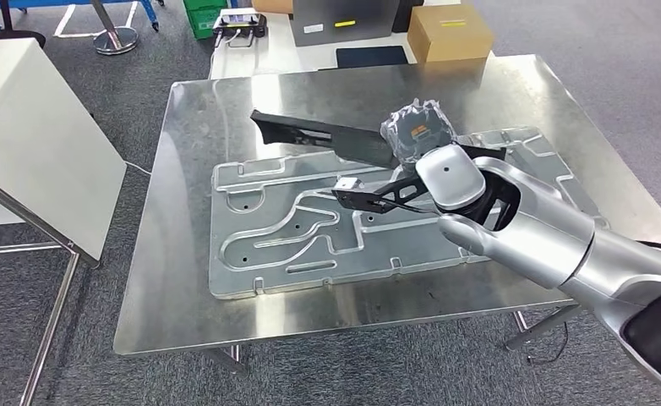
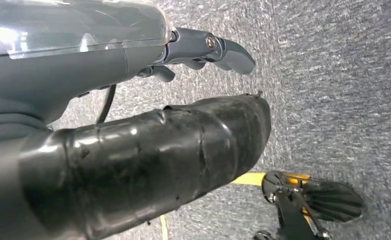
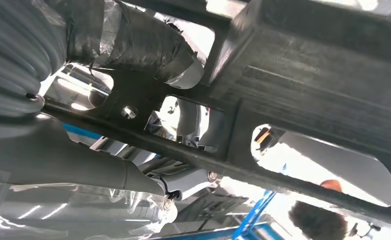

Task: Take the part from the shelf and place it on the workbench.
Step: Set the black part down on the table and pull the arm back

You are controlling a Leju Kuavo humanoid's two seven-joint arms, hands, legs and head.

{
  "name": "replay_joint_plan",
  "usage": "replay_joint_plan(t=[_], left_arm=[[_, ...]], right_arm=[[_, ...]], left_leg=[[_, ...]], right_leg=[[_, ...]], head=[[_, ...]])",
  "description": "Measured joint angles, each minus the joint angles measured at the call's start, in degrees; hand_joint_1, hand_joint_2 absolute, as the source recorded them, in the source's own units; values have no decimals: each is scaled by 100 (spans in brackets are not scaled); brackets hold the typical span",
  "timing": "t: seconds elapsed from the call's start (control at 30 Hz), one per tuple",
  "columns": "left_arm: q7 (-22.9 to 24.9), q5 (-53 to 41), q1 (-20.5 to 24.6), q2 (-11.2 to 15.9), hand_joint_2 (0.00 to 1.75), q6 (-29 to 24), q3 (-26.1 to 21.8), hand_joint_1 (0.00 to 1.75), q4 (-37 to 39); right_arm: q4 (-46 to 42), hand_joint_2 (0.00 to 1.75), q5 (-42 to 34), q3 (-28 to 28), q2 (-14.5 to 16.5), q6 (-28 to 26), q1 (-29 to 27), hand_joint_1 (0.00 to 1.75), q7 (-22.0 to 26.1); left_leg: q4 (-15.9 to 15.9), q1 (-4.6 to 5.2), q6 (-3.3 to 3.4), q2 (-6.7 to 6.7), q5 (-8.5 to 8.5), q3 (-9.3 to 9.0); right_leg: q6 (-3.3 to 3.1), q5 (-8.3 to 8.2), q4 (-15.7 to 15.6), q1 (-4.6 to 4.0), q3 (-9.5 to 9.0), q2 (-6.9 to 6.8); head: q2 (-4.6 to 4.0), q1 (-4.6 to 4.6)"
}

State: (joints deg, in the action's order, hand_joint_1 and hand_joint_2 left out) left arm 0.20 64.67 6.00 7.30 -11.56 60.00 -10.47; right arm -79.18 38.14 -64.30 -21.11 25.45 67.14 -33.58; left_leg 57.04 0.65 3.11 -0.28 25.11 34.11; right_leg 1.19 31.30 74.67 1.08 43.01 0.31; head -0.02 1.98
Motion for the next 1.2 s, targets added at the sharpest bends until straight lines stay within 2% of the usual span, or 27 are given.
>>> replay_joint_plan(t=[0.03, 0.07, 0.1, 0.13, 0.17, 0.27, 0.33, 0.37, 0.43, 0.47, 0.5, 0.53, 0.57, 0.6, 0.63, 0.7, 0.77, 0.83, 0.87, 0.93, 0.97, 1.0, 1.03, 1.1, 1.13, 1.2], left_arm=[[-2, -3, -6, -5, 0, -2, 0, 0, 0], [-9, -8, -15, -10, 0, -8, 0, 0, 0], [-22, -18, -23, -14, 0, -18, 0, 0, 0], [-43, -28, -27, -16, 0, -28, 0, 0, 0], [-69, -38, -27, -19, 0, -37, 1, 0, 0], [-131, -23, -21, -32, 0, -42, 2, 0, 0], [-142, 24, -19, -40, 0, -33, 2, 0, 0], [-143, 61, -19, -41, 0, -22, 1, 0, 0], [-172, 130, -24, -43, 0, 3, -1, 0, 0], [-208, 153, -29, -45, 0, 15, -2, 0, 0], [-255, 163, -34, -49, 0, 25, -2, 0, 0], [-301, 171, -37, -51, 0, 33, -2, 0, 0], [-339, 172, -38, -53, 0, 40, -2, 0, 0], [-365, 172, -37, -52, 44, 44, -3, 0, 0], [-380, 167, -35, -51, 87, 45, -3, 0, 0], [-390, 142, -28, -48, 175, 43, -4, 0, 0], [-386, 87, -24, -49, 87, 41, -4, 0, 0], [-371, 31, -26, -50, 0, 39, -3, 0, 0], [-365, 19, -26, -50, 0, 32, -2, 0, 0], [-356, 32, -21, -50, 0, 22, -2, 0, 0], [-347, 50, -20, -50, 0, 21, -2, 0, 0], [-339, 67, -23, -50, 0, 25, -2, 0, 0], [-331, 78, -28, -50, 0, 29, -2, 0, 0], [-328, 85, -39, -50, 0, 31, -2, 0, 0], [-328, 90, -37, -50, 0, 32, -2, 0, 0], [-324, 103, -36, -49, 0, 46, -2, 0, 0]], right_arm=[[9, 175, 9, -1, 0, -5, -36, 175, 0], [16, 175, 23, -1, 0, -10, -59, 175, -1], [22, 175, 42, -1, 1, -16, -72, 175, -3], [27, 175, 59, -2, 3, -22, -83, 175, -6], [33, 175, 73, -2, 7, -27, -101, 175, -10], [53, 175, 90, -1, 17, -31, -162, 175, -11], [65, 175, 101, -1, 19, -29, -168, 175, -9], [71, 175, 109, -1, 23, -29, -169, 175, -8], [81, 175, 125, -1, 35, -26, -187, 175, -3], [85, 175, 130, -1, 40, -23, -207, 175, -3], [87, 175, 137, -1, 43, -20, -228, 175, -4], [87, 175, 143, -1, 45, -19, -245, 175, -7], [88, 175, 148, 0, 46, -18, -254, 175, -10], [89, 131, 152, 1, 48, -18, -256, 131, -11], [89, 87, 156, 2, 48, -19, -256, 87, -12], [92, 0, 163, 3, 50, -20, -257, 0, -14], [101, 0, 168, 5, 54, -26, -271, 0, -8], [117, 0, 171, 9, 55, -37, -290, 0, 1], [127, 0, 175, 11, 55, -43, -297, 0, 4], [141, 0, 181, 13, 55, -54, -331, 0, 9], [149, 0, 177, 13, 54, -60, -365, 0, 13], [158, 0, 166, 13, 53, -67, -401, 0, 22], [167, 0, 151, 13, 52, -75, -428, 0, 32], [182, 0, 116, 16, 50, -99, -449, 0, 55], [185, 0, 103, 19, 51, -109, -448, 0, 65], [192, 0, 88, 23, 54, -123, -458, 0, 82]], left_leg=[[39, -6, -13, -14, 45, -20], [91, -12, -33, -26, 101, -35], [149, -8, -62, -35, 160, -34], [215, -2, -92, -42, 213, -18], [265, 5, -122, -47, 249, 2], [291, 8, -184, -53, 285, 21], [498, -7, -247, -36, 417, 109], [762, -24, -289, -25, 542, 239], [1477, -59, -353, -14, 792, 638], [1730, -72, -371, -12, 829, 810], [1794, -81, -378, -12, 760, 898], [1637, -85, -374, -11, 588, 874], [1291, -86, -359, -11, 349, 744], [879, -82, -336, -13, 144, 568], [527, -66, -308, -14, 9, 403], [199, -25, -258, -17, -46, 238], [114, -13, -197, -15, -63, 180], [-17, -26, -127, 3, -108, 84], [-67, -35, -95, 14, -127, 44], [-76, -21, -53, 25, -122, 27], [-65, -17, -38, 25, -112, 27], [-46, -16, -32, 21, -98, 28], [-17, -17, -36, 15, -79, 30], [77, -25, -72, -1, -16, 42], [150, -14, -102, -8, 25, 68], [241, 3, -158, -18, 72, 125]], right_leg=[[6, -197, -194, 6, -38, -4], [9, -438, -543, 13, -157, -11], [9, -599, -860, 13, -292, -19], [-6, -689, -1111, 9, -399, -19], [-26, -704, -1248, 2, -456, -17], [-101, -660, -1310, -4, -487, -3], [-145, -659, -1352, 21, -533, -3], [-164, -653, -1367, 30, -557, -3], [-188, -632, -1377, 32, -587, 0], [-194, -619, -1377, 32, -601, 0], [-195, -604, -1377, 32, -619, 0], [-192, -588, -1377, 31, -644, 1], [-187, -571, -1379, 31, -674, 1], [-178, -555, -1387, 33, -705, 1], [-163, -545, -1397, 28, -726, 6], [-114, -545, -1433, 32, -747, 18], [-43, -552, -1476, 43, -772, 26], [2, -458, -1362, 40, -749, 11], [7, -327, -1137, 30, -652, 3], [2, -8, -456, 14, -319, -4], [4, 81, -166, 11, -166, -4], [8, 65, -52, 11, -94, -5], [11, -53, -143, 14, -124, -8], [10, -401, -768, 25, -416, -14], [2, -505, -1072, 26, -566, -15], [-34, -536, -1332, 12, -685, -7]], head=[[0, -1], [0, -2], [0, -2], [1, 1], [1, 6], [1, 17], [1, 38], [0, 50], [0, 68], [0, 69], [0, 69], [0, 69], [0, 69], [0, 67], [0, 67], [0, 64], [0, 61], [0, 52], [0, 44], [0, 37], [0, 36], [0, 35], [0, 34], [0, 32], [0, 34], [0, 38]])
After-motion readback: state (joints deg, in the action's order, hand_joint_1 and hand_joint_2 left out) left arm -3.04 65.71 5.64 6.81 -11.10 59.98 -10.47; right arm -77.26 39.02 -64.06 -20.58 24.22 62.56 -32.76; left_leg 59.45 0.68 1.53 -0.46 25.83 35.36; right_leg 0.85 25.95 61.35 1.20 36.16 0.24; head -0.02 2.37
